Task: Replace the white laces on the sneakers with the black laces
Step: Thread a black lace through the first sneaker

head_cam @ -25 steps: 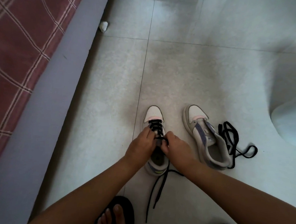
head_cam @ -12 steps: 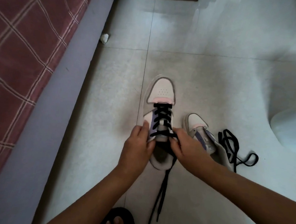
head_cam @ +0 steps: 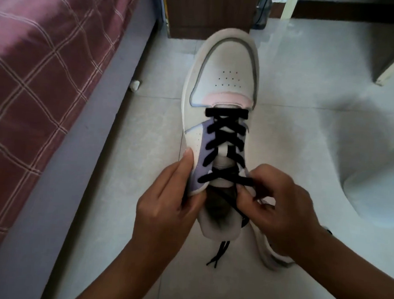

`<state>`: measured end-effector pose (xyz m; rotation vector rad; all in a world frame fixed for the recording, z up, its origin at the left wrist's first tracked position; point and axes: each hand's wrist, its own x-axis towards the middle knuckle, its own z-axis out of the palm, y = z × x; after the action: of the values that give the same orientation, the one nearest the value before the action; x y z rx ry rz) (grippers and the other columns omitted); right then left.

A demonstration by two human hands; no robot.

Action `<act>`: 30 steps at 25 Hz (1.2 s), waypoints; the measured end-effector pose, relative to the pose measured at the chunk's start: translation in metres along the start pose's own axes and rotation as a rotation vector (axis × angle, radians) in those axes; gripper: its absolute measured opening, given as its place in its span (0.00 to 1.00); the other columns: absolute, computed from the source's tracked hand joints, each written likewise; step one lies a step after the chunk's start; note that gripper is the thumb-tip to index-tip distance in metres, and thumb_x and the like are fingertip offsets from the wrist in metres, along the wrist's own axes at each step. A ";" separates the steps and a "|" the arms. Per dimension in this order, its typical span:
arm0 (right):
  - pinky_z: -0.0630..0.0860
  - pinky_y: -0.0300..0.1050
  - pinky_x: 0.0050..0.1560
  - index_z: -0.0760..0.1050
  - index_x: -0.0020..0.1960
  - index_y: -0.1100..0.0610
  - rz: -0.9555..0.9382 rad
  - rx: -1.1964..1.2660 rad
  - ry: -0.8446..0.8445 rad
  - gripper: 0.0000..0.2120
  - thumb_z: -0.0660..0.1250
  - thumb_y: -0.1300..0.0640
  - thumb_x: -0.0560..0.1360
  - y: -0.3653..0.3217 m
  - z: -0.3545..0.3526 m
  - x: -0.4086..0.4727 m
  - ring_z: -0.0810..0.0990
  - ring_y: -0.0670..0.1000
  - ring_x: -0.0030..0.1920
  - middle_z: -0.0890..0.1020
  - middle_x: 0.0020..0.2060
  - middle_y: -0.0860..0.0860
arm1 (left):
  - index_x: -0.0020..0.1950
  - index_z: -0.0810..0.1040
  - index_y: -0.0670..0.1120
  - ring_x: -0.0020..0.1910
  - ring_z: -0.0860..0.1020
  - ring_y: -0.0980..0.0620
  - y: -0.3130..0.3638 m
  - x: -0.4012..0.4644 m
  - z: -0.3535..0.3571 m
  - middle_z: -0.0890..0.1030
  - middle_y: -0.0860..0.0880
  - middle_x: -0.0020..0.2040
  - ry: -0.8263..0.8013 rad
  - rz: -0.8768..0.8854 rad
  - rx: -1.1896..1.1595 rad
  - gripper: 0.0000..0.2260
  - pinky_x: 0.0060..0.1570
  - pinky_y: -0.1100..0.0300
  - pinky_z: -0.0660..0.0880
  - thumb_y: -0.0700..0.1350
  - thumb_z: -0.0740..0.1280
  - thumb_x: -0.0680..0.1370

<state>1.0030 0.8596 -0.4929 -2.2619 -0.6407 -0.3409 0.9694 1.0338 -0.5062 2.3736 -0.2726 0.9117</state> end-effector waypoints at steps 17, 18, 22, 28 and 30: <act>0.71 0.35 0.30 0.67 0.47 0.47 -0.023 0.208 0.225 0.07 0.62 0.47 0.73 -0.024 -0.024 0.047 0.77 0.48 0.34 0.77 0.31 0.49 | 0.57 0.81 0.49 0.26 0.77 0.55 0.015 0.063 -0.024 0.80 0.53 0.35 0.170 -0.284 -0.270 0.16 0.29 0.59 0.78 0.50 0.69 0.71; 0.70 0.34 0.29 0.66 0.46 0.46 0.017 0.173 0.194 0.07 0.61 0.45 0.73 -0.018 -0.017 0.044 0.76 0.46 0.33 0.76 0.30 0.49 | 0.56 0.82 0.50 0.27 0.77 0.58 0.009 0.057 -0.018 0.81 0.55 0.37 0.124 -0.308 -0.263 0.15 0.29 0.62 0.78 0.52 0.69 0.71; 0.74 0.36 0.35 0.65 0.51 0.48 0.558 0.111 -0.333 0.13 0.59 0.40 0.76 0.024 0.047 0.004 0.79 0.45 0.35 0.78 0.33 0.48 | 0.50 0.79 0.46 0.38 0.78 0.53 -0.032 -0.006 0.035 0.80 0.49 0.45 -0.353 -0.597 -0.070 0.07 0.39 0.63 0.74 0.47 0.68 0.73; 0.65 0.36 0.23 0.73 0.42 0.61 1.063 0.432 -0.798 0.17 0.59 0.48 0.80 0.055 0.120 -0.069 0.70 0.47 0.21 0.77 0.30 0.55 | 0.54 0.77 0.40 0.52 0.76 0.43 -0.094 -0.111 0.086 0.75 0.42 0.52 -0.663 -0.777 0.092 0.09 0.45 0.60 0.66 0.44 0.63 0.78; 0.62 0.35 0.22 0.74 0.42 0.61 1.109 0.509 -0.781 0.15 0.57 0.52 0.81 0.052 0.123 -0.073 0.67 0.46 0.20 0.75 0.27 0.54 | 0.61 0.74 0.42 0.58 0.73 0.44 -0.097 -0.128 0.091 0.72 0.43 0.59 -0.724 -0.781 0.114 0.15 0.52 0.58 0.68 0.47 0.63 0.77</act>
<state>0.9764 0.8928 -0.6386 -1.8400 0.2368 1.1391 0.9601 1.0576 -0.6885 2.4952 0.4330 -0.3057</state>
